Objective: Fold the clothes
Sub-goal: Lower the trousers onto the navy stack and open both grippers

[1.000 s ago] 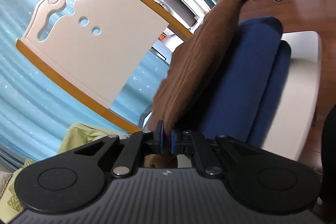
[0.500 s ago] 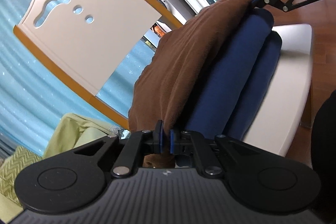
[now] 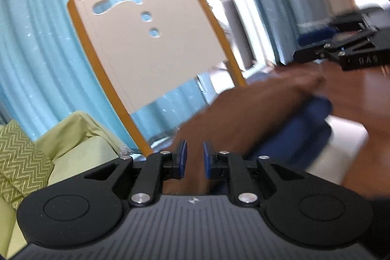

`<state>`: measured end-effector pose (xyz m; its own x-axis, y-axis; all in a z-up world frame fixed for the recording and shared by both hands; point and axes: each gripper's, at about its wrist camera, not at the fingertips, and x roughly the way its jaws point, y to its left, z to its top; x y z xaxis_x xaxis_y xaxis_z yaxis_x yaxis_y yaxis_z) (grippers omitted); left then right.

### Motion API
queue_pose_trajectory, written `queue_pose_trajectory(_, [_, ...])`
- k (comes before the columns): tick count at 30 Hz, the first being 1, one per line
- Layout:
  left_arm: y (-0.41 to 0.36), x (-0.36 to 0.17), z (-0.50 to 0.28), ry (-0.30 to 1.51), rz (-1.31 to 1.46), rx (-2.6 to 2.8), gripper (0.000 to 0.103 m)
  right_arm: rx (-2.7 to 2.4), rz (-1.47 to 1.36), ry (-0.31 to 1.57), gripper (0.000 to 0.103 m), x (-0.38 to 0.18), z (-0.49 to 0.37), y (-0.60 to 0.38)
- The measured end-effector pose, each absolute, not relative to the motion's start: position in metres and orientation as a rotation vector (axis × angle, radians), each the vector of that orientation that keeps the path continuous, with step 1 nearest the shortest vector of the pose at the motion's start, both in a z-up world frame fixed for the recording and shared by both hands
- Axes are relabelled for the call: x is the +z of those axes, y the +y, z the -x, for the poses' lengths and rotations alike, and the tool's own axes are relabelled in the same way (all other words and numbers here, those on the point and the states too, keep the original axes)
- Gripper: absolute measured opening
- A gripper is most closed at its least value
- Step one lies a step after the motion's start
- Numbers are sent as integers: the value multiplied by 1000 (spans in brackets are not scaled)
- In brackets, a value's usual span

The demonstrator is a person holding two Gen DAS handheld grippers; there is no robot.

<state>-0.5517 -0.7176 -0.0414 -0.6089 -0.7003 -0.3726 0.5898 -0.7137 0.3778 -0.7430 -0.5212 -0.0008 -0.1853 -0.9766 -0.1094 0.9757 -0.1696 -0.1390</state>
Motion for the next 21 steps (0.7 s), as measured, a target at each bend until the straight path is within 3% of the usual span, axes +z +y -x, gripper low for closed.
queue_pose_trajectory(1, [-722, -45, 558, -259, -640, -2295, 22, -1811, -39, 73, 29, -5, 743, -533])
queue_pose_trajectory(3, [-731, -58, 570, -218, -631, -2298, 22, -1844, -66, 16, 29, -14, 743, -540])
queue_pose_trajectory(12, [-741, -118, 566, -182, -582, -2303, 22, -1879, 2, 48, 31, -106, 739, -567])
queue_pose_trajectory(21, [-736, -113, 565, -162, -572, -2300, 20, -1842, 32, 39, 31, -109, 743, -571])
